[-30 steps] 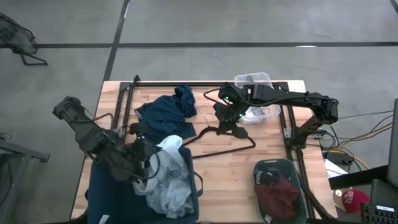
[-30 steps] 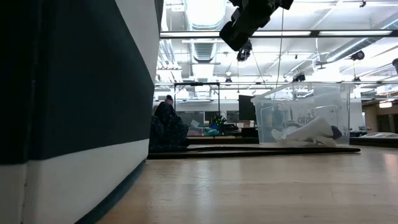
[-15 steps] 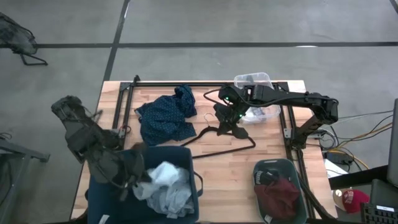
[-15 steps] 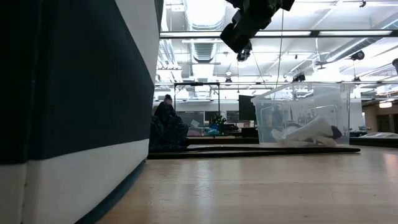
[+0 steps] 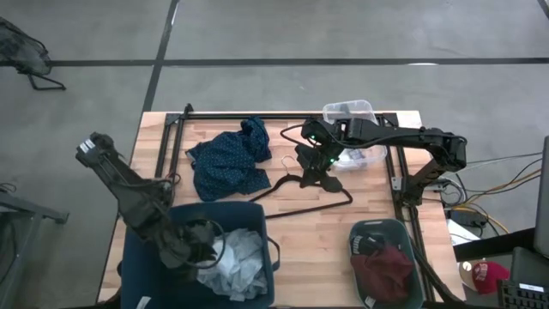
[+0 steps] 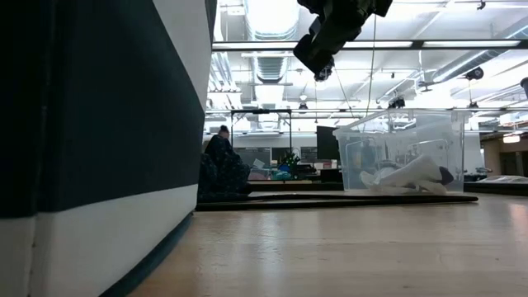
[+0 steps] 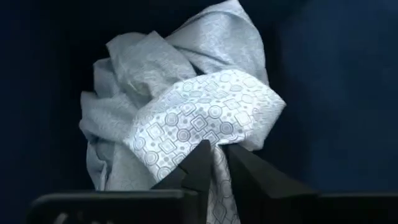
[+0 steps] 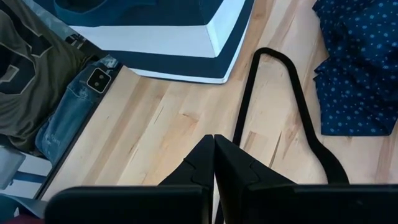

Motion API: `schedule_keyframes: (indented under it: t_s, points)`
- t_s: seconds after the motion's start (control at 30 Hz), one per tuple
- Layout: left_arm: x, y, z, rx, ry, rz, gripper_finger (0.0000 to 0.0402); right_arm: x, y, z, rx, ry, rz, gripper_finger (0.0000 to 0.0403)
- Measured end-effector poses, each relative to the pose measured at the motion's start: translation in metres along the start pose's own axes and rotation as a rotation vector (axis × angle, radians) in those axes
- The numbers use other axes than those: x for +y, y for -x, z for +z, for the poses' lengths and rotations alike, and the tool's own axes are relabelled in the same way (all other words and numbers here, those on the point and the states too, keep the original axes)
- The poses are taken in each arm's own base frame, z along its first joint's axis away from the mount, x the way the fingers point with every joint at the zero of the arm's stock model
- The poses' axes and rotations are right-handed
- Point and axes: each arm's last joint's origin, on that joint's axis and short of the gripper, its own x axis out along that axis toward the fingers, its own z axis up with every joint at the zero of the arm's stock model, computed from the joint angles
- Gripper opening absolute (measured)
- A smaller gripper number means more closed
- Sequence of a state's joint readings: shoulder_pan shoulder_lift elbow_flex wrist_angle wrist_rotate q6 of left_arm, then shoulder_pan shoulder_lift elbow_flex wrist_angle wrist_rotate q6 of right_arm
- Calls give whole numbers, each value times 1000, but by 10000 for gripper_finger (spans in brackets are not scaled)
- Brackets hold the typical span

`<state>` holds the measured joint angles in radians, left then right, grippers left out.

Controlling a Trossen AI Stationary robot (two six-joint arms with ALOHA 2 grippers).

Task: Pick & Place Cloths
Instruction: Put the white shirt into the blue laundry bin, then put the blue shirt into the blue laundry bin

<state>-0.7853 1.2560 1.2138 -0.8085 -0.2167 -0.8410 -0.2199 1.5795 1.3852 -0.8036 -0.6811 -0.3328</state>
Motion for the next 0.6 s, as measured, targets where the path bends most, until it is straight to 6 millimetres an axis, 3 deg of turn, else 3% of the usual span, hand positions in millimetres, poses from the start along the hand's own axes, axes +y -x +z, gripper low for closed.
schedule_keyframes:
  t_s: [0.13,0.33,0.6]
  points:
    - [-6,-3,3,-43,0,-86,96,0,0,0,0,1,0,8]
    - [-20,5,9,-25,-22,-350,133,-1,-1,0,-5,9,-2,8]
    - [-3,22,16,-160,-41,-228,125,-8,-10,-2,-69,62,-24,8]
